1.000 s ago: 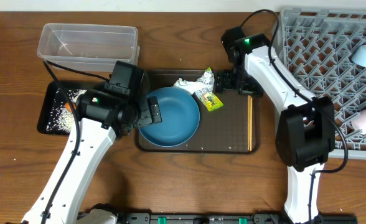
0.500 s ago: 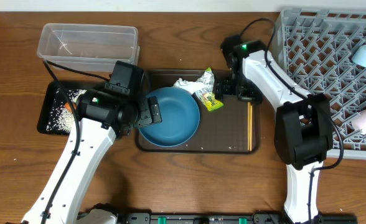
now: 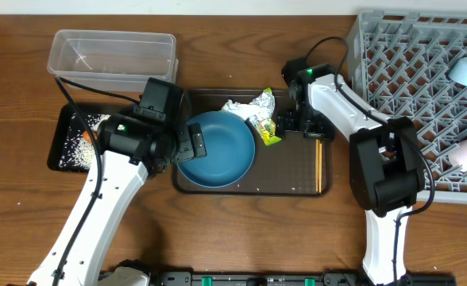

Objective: Sort waste into correct bins and load items into the dishwasher rack
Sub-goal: 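Lower the right gripper onto the wooden chopsticks and grasp, then lift the chopsticks and carry them right to the dish rack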

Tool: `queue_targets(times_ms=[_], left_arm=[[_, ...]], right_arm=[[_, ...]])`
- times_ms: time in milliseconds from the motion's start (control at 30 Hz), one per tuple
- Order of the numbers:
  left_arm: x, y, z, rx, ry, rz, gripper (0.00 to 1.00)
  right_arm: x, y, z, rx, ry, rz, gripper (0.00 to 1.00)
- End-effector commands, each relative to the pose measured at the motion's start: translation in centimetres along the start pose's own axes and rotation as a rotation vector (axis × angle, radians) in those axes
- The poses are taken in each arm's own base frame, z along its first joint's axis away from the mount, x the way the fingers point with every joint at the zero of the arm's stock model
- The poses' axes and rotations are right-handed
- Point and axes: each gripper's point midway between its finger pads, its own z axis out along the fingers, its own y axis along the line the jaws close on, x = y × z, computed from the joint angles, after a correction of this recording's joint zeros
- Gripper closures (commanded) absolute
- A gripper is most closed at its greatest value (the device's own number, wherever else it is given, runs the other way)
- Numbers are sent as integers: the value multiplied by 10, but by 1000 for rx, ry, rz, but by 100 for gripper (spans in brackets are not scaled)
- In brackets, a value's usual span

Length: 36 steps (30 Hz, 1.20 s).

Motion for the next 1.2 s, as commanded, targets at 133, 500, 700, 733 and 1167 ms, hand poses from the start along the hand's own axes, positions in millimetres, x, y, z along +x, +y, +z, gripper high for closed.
queue_targets(times_ms=[133,500,700,733,1167], left_arm=[[0,3,1,-17,-2,-12,2],[0,3,1,-17,-2,-12,2],[0,3,1,-17,-2,-12,2],[0,3,1,-17,-2,-12,2],[0,3,1,-17,-2,-12,2]], right_arm=[[4,4,9,1,12,-22,2],[3,4,9,-2,6,-22,4],[6,2,17,1,10,-22,4],[7,2,19,1,10,-22,4],[12,-3,29,8,25,-50,59]])
